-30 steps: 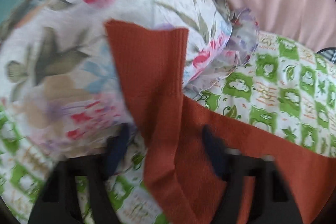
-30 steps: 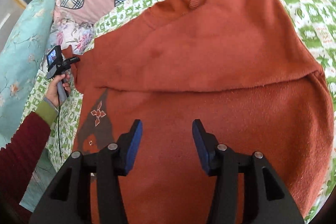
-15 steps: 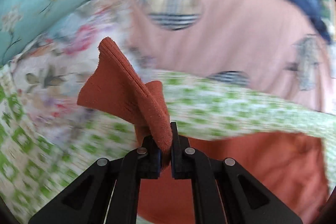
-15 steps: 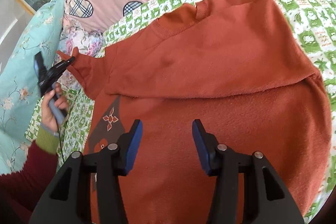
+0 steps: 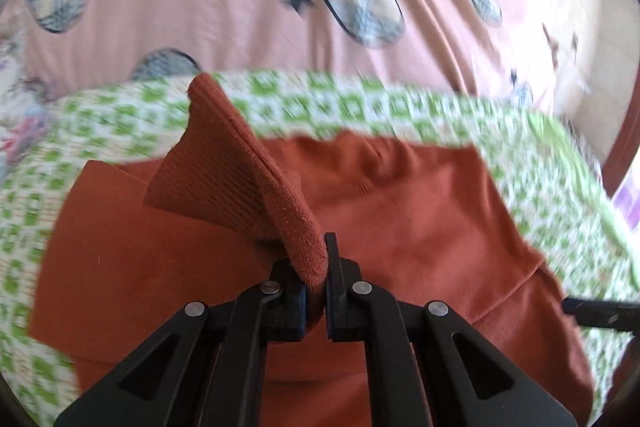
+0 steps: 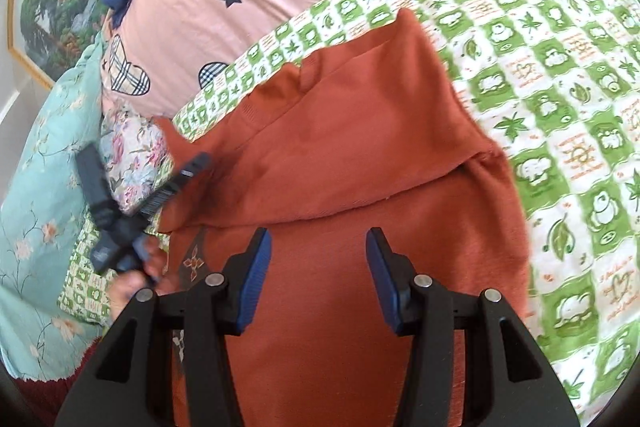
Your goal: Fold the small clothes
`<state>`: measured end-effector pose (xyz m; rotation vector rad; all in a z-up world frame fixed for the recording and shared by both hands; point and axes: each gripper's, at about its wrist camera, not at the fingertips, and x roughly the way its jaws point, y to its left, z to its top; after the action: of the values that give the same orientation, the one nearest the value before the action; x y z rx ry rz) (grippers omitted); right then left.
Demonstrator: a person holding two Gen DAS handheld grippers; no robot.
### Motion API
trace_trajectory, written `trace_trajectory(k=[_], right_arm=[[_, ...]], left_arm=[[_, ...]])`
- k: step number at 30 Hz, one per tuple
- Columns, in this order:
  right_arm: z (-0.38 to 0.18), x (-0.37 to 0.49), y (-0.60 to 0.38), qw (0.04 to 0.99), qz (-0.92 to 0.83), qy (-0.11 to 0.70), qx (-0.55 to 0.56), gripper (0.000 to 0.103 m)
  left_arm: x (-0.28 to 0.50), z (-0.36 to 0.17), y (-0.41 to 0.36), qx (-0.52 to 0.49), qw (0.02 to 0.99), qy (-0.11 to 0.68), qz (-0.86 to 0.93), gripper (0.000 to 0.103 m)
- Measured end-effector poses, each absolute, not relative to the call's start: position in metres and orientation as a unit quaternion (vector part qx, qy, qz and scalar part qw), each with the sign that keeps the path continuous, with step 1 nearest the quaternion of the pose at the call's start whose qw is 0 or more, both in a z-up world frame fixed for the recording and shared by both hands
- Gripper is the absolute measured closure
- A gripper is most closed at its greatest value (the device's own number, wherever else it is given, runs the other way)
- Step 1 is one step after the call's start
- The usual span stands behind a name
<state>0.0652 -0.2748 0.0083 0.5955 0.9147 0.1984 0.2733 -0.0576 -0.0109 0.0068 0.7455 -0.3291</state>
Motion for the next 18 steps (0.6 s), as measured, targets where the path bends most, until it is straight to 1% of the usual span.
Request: trace_trajectory(k=[3,5,6,7,8,9,10,12,14,18], right_arm=[[0.006,0.07,-0.277,0.849,0.09,0.438,0.283,0.051],[0.005,0.075,-0.276,0.848,0.086,0.441,0.283,0.039],[0.004,0.077,-0.274,0.848,0.086,0.44,0.284,0.037],[0.004,0.081,-0.272,0.848,0.09,0.438,0.285,0.037],[0.003,0.086,-0.268,0.847,0.096,0.439,0.285,0.037],[0.002,0.091,-0.264,0.846,0.101,0.44,0.284,0.037],[0.001,0.099,-0.258,0.845,0.109,0.441,0.281,0.037],[0.002,0.112,-0.244,0.846,0.123,0.442,0.272,0.037],[0.004,0.129,-0.226,0.848,0.139,0.444,0.254,0.037],[0.01,0.165,-0.19,0.856,0.176,0.438,0.213,0.037]], left_arm=[[0.282,-0.043,-0.075,0.011,0.901,0.403,-0.161,0.095],[0.283,-0.054,-0.076,0.015,0.895,0.417,-0.158,0.092],[0.28,-0.055,-0.075,0.012,0.891,0.423,-0.166,0.082],[0.276,-0.054,-0.072,0.011,0.89,0.423,-0.171,0.068],[0.268,-0.052,-0.07,0.013,0.89,0.421,-0.172,0.059],[0.26,-0.049,-0.065,0.017,0.894,0.415,-0.169,0.044],[0.25,-0.045,-0.061,0.023,0.899,0.405,-0.164,0.036],[0.231,-0.04,-0.048,0.031,0.903,0.398,-0.16,0.033],[0.218,-0.037,-0.033,0.038,0.905,0.396,-0.151,0.033],[0.201,-0.031,0.018,0.032,0.918,0.386,-0.087,0.03]])
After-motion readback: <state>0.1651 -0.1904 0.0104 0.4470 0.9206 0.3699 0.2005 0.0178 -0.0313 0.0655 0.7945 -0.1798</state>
